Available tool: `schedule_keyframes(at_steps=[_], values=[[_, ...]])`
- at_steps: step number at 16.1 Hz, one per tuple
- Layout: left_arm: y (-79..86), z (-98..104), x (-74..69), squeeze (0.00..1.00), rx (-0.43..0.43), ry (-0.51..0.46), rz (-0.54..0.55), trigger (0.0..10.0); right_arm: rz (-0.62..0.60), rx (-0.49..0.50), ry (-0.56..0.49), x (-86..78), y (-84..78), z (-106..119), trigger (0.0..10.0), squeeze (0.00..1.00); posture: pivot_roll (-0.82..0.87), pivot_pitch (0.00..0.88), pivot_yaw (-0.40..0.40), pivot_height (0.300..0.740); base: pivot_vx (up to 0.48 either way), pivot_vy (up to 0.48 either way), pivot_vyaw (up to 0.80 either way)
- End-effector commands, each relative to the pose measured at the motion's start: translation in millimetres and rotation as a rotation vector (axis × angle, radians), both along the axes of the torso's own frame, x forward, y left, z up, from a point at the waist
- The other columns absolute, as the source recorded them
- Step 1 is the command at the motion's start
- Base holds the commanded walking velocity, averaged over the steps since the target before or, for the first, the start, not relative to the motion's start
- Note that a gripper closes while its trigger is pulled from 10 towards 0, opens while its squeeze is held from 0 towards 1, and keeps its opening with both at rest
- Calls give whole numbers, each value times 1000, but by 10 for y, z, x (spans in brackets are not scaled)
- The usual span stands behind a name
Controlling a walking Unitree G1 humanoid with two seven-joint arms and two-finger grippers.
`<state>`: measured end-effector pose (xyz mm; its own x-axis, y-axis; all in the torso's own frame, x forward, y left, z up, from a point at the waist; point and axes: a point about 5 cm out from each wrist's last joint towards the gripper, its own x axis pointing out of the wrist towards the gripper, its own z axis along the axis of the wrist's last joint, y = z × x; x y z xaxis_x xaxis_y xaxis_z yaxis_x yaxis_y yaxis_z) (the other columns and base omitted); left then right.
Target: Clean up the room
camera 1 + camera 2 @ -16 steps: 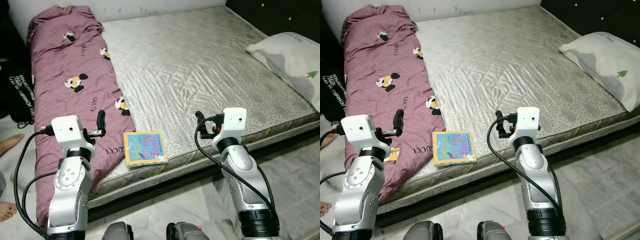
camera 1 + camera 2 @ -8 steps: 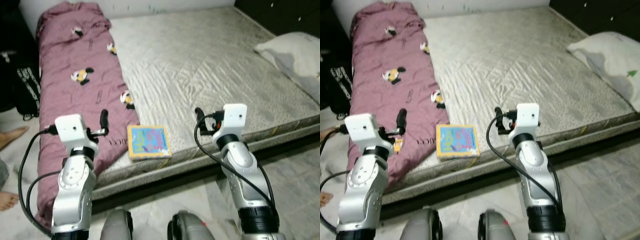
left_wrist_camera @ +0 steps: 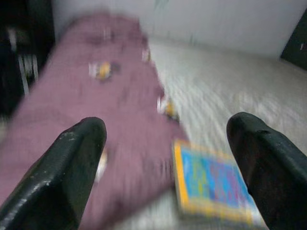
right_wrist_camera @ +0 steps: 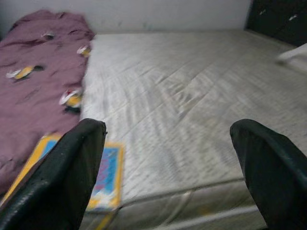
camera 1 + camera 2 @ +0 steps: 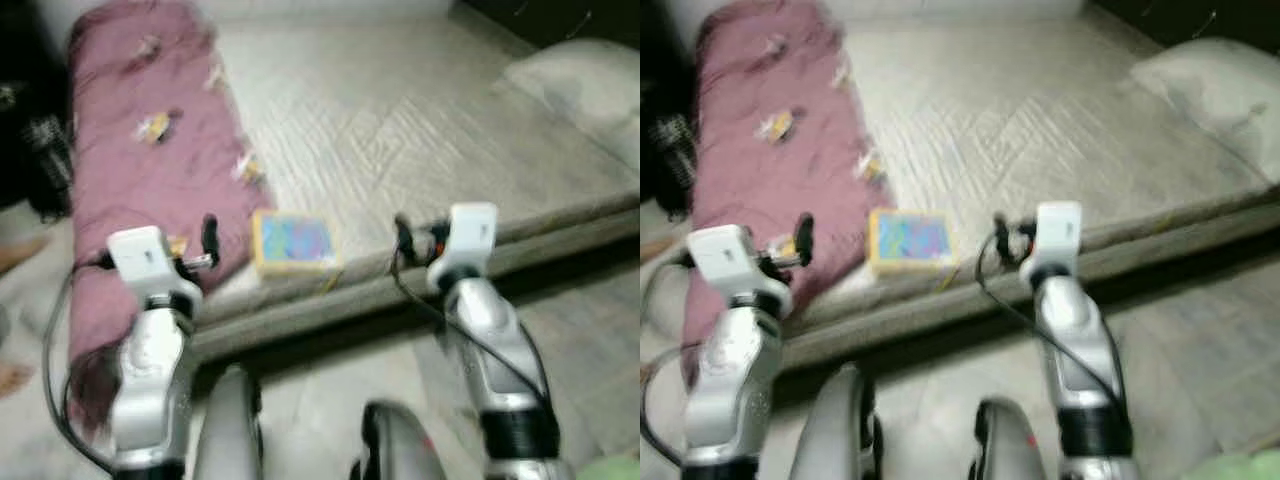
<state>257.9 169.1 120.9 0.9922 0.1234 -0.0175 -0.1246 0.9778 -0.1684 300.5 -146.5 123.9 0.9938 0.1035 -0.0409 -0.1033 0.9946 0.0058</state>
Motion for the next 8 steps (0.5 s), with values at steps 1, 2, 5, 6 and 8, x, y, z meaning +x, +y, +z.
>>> schedule_keyframes(at_steps=[1, 2, 5, 6, 8], values=[[55, 45, 20, 0, 13, -12, 16, 10000, 3, -7, -6, -2, -9, 16, 10000, 0, -45, 88, -18, 637, 0, 0, 0], [55, 45, 20, 0, 13, -12, 16, 10000, 3, -7, -6, -2, -9, 16, 10000, 0, -45, 88, -18, 637, 0, 0, 0], [55, 45, 20, 0, 13, -12, 16, 10000, 3, -7, -6, -2, -9, 16, 10000, 0, -45, 88, -18, 637, 0, 0, 0], [55, 45, 20, 0, 13, -12, 16, 10000, 3, -7, -6, -2, -9, 16, 10000, 0, -45, 88, -18, 637, 0, 0, 0], [55, 45, 20, 0, 13, -12, 16, 10000, 3, -7, -6, -2, -9, 16, 10000, 0, -45, 88, -18, 637, 0, 0, 0]])
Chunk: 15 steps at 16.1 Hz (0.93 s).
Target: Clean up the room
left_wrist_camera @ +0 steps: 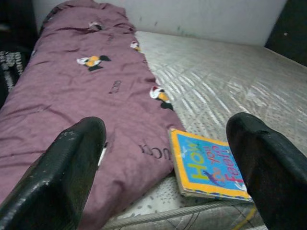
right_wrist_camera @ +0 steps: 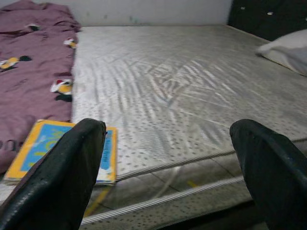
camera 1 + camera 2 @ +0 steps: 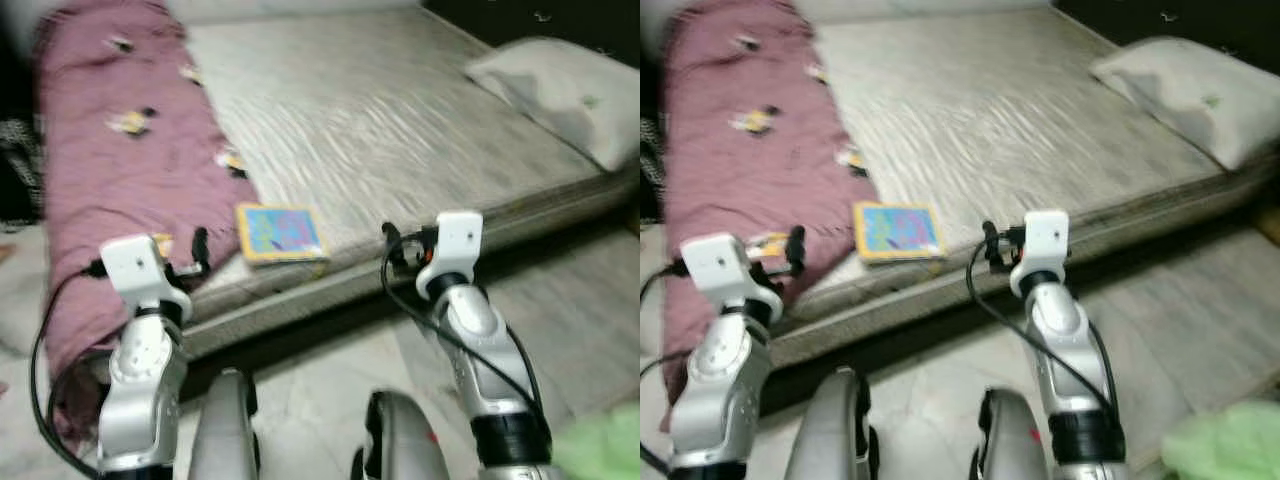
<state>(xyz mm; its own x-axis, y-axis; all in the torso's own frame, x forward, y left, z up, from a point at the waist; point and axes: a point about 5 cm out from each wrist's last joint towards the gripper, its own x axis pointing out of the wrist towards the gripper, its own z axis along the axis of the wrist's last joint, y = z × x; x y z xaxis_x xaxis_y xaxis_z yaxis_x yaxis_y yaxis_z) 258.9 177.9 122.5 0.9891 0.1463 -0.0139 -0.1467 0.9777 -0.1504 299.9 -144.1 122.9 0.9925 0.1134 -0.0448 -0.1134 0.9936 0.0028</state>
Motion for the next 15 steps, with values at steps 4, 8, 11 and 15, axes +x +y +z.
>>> schedule_keyframes(at_steps=[4, 8, 11, 15], values=[[-32, 29, 9, 0, -5, -11, -7, 10000, -7, -3, -9, 4, -32, 26, 10000, 0, -45, 88, -18, 637, 0, 0, 0], [-9, 46, 39, 0, -29, -29, 3, 10000, 56, -7, -12, -5, 18, 23, 10000, 0, -51, 94, -24, 637, 240, 0, 262], [-7, 45, 37, 0, -28, -28, 4, 10000, 58, -6, -12, -6, 22, 22, 10000, 0, -51, 94, -24, 637, 480, 0, 633], [-6, 43, 49, 0, -28, -28, 3, 10000, 60, -6, -9, 4, 18, 19, 10000, 0, -51, 93, -21, 637, 480, 0, 555]])
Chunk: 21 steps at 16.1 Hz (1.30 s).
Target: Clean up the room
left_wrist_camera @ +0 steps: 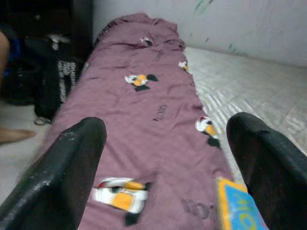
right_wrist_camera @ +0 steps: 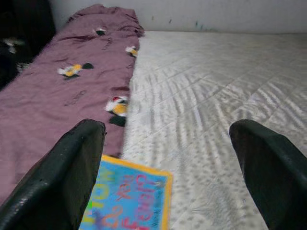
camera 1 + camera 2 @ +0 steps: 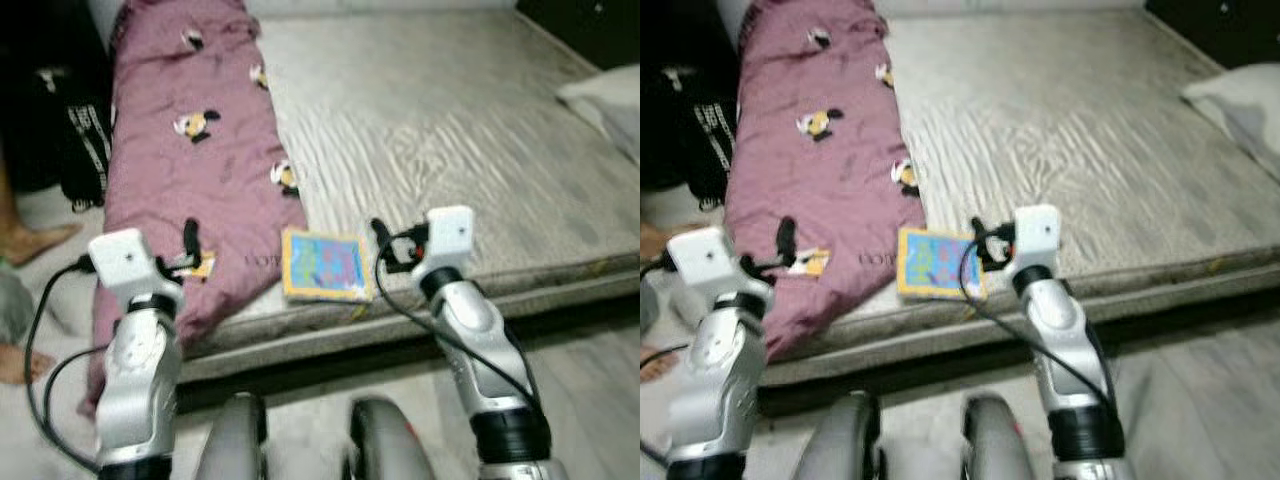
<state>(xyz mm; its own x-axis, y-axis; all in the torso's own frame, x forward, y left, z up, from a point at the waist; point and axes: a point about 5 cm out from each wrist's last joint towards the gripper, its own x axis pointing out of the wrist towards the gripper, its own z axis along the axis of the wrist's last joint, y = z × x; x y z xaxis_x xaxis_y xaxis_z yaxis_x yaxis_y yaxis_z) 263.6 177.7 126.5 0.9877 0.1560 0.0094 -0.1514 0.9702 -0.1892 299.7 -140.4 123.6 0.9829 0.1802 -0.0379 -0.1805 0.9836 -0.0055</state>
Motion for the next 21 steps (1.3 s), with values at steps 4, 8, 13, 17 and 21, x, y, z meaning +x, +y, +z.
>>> schedule_keyframes(at_steps=[4, 8, 13, 17, 21], values=[[-2, -12, 18, 0, -3, 10, -4, 10000, -28, -2, 8, 16, -41, -3, 10000, 0, -51, 93, -21, 637, 433, 0, 0], [-21, -107, 57, 0, -25, 79, -18, 10000, -46, 3, 16, 20, -64, -17, 10000, 0, -51, 93, -21, 637, 0, 0, 0], [-52, -219, 131, 0, -55, 167, -51, 10000, -56, 16, 18, 20, -73, -19, 10000, 0, -56, 95, -19, 612, 0, 0, -376], [-110, -248, 174, 0, -47, 197, -99, 10000, -55, 15, 16, 20, -74, -19, 10000, 0, -56, 96, -18, 570, 0, 0, 0], [-115, -260, 182, 0, -61, 207, -96, 10000, -56, 7, 17, 18, -74, -24, 10000, 0, -58, 94, -18, 570, 0, 0, 0]])
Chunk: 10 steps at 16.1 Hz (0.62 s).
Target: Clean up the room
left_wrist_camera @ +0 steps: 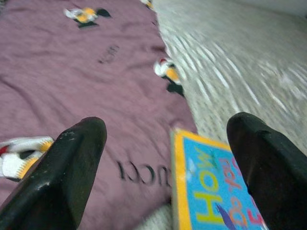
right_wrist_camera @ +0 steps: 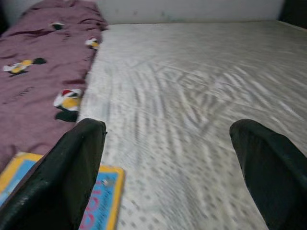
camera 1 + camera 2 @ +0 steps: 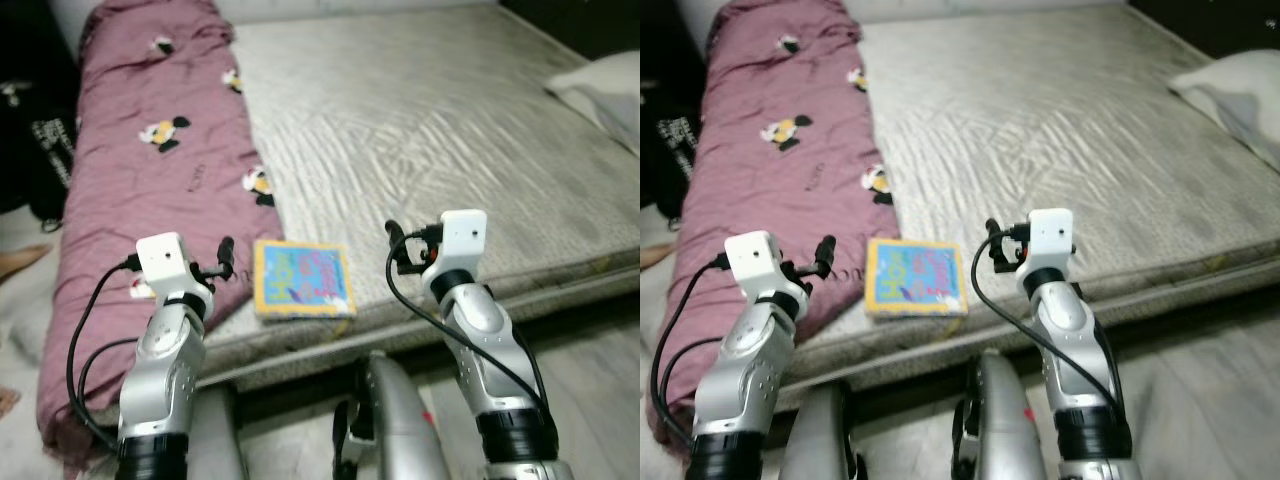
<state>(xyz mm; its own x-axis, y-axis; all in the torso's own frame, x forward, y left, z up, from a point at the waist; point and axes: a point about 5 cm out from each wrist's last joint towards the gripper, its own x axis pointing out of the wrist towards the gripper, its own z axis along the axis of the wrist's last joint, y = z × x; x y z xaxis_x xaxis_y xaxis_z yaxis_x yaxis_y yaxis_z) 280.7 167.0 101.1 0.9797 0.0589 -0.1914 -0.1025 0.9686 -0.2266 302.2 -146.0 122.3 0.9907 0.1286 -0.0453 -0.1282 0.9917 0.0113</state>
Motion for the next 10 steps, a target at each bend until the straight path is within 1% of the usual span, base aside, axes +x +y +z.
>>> schedule_keyframes(at_steps=[1, 2, 4, 6, 7, 9, 10], values=[[-6, -19, 9, 0, 3, 21, -1, 10000, -4, -10, 8, -9, -19, -12, 10000, 0, -58, 94, -18, 570, 0, 0, 0], [-2, -29, 20, 0, -15, 22, 6, 10000, -3, -9, 7, -8, -21, -10, 10000, 0, -60, 94, -18, 560, 0, 0, 0], [3, -42, 39, 0, -20, 32, 9, 10000, -3, -8, 6, -10, -25, -9, 10000, 0, -60, 94, -18, 550, 0, 0, 0], [26, -108, 124, 0, -55, 68, 48, 10000, -8, -14, 7, -18, -41, -8, 10000, 0, -70, 95, -19, 525, 0, 0, 0], [40, -111, 154, 0, -72, 66, 77, 10000, -9, -17, 4, -26, -56, -1, 10000, 0, -79, 96, -19, 520, 0, 0, 0], [71, -74, 170, 0, -67, 37, 112, 10000, -13, -16, 4, -34, -77, -1, 10000, 0, -79, 96, -19, 511, 0, 0, 0], [110, -36, 172, 0, -63, 7, 154, 10000, -18, -23, 7, -47, -101, -9, 10000, 0, -83, 99, -17, 506, 0, 0, 0]])
